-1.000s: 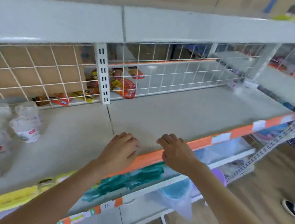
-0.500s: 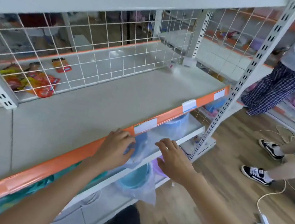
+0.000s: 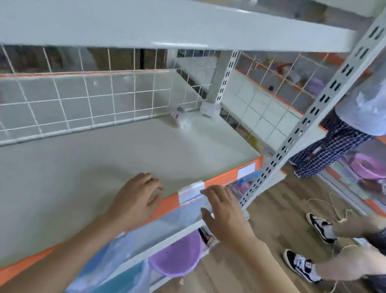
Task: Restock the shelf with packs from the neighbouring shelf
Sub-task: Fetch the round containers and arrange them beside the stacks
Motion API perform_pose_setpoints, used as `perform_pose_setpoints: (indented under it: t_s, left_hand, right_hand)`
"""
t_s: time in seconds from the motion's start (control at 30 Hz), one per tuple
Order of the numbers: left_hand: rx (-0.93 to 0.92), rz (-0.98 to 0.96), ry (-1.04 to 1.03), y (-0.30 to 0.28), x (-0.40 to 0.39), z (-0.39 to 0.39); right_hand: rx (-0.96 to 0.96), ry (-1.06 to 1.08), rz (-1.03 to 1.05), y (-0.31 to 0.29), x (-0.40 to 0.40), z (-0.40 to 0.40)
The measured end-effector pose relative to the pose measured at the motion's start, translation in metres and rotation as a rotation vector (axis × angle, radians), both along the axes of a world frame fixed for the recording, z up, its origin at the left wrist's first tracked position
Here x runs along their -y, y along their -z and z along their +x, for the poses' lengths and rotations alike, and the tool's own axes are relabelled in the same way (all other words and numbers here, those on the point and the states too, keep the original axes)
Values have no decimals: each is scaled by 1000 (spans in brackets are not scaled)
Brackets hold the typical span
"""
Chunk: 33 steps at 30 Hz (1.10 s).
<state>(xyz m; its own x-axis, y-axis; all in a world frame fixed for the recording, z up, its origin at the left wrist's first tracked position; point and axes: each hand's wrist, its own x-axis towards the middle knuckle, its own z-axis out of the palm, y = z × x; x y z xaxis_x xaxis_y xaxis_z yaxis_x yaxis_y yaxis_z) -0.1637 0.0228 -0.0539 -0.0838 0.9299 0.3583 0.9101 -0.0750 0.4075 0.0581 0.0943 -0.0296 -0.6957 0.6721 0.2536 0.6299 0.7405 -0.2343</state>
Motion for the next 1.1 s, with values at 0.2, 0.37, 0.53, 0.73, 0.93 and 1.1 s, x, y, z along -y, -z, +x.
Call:
perform_pose_setpoints:
  t_s: [0.2, 0.37, 0.53, 0.73, 0.93, 1.1]
  left_hand:
    - [27, -52, -54, 4, -47, 7]
    - [-4, -94, -155, 2, -78, 1]
    - [-16, -158, -251, -9, -134, -1]
    - [-230, -201, -366, -40, -225, -7]
    - [-445, -445, -464, -34, -268, -4]
    - [-516, -532, -576, -39, -269, -5]
  right_hand:
    - [-86, 7, -40, 8, -65, -12]
    - [-75, -84, -66, 15, -138, -34]
    - [-48, -96, -98, 11, -223, -50]
    - [-26, -51, -126, -6, -295, -65]
    - [-26, 44, -102, -10, -330, -79]
    - [-14, -11, -121, -15, -350, -109]
